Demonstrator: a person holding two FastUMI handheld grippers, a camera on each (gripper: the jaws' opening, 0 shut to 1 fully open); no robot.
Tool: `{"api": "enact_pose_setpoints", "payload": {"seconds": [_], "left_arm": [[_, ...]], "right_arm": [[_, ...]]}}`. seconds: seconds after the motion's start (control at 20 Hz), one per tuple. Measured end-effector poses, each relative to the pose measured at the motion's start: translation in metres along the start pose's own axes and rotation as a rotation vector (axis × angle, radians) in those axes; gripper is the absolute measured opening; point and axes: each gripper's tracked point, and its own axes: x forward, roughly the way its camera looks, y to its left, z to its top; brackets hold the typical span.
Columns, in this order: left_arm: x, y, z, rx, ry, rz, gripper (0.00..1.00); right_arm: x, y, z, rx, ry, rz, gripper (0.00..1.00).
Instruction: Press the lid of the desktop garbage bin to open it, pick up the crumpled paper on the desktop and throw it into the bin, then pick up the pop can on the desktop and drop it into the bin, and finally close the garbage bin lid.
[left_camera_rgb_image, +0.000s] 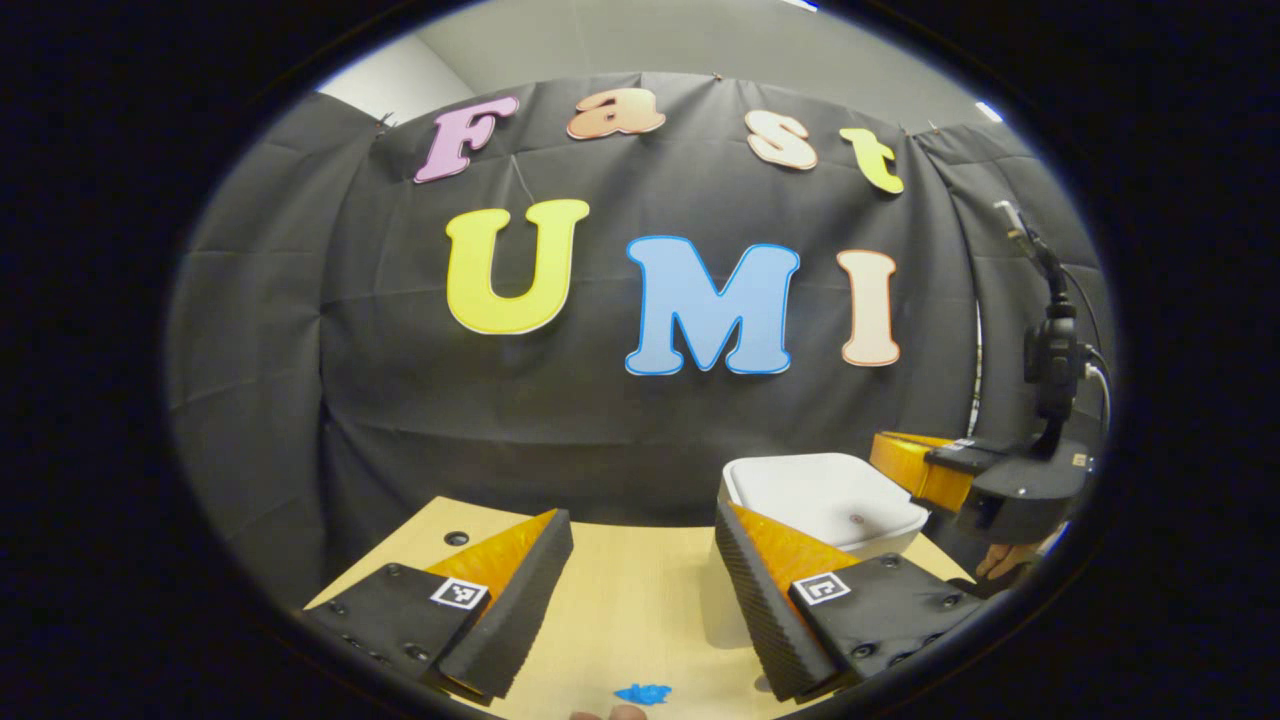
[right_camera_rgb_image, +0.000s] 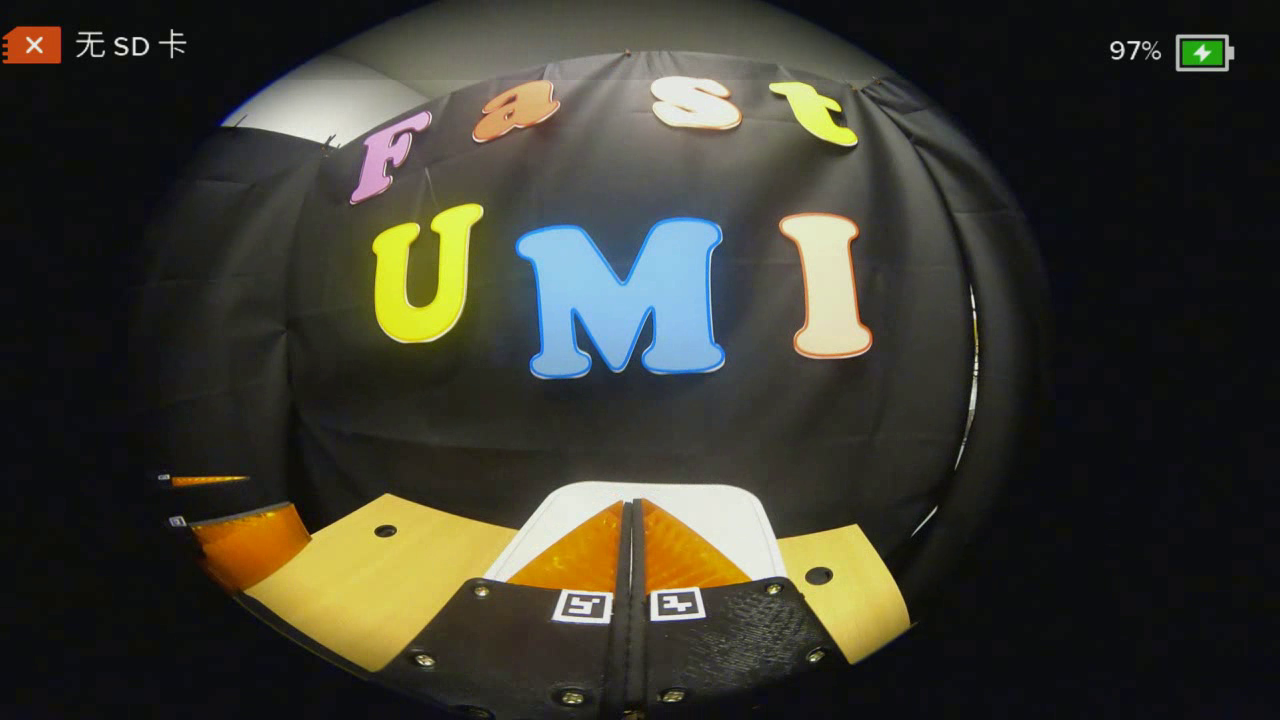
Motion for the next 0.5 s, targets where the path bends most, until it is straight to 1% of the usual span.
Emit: {"api": "enact_pose_setpoints", "payload": {"seconds": [0.2, 0.3, 0.5], "left_arm": [[-0.001, 0.000, -0.001, -0.003, 0.004, 0.002, 0.95], [-0.001, 0.002, -0.001, -0.003, 0.005, 0.007, 0.95], [-0.003, 0.002, 0.001, 0.001, 0.003, 0.009, 0.95]], "right_arm": [[0.012, -0.005, -0.043, 0.029, 0.108, -0.008, 0.00], [0.012, -0.005, -0.038, 0.032, 0.094, -0.018, 0.00], [0.012, -0.006, -0.043, 0.021, 0.089, -0.019, 0.00]]}}
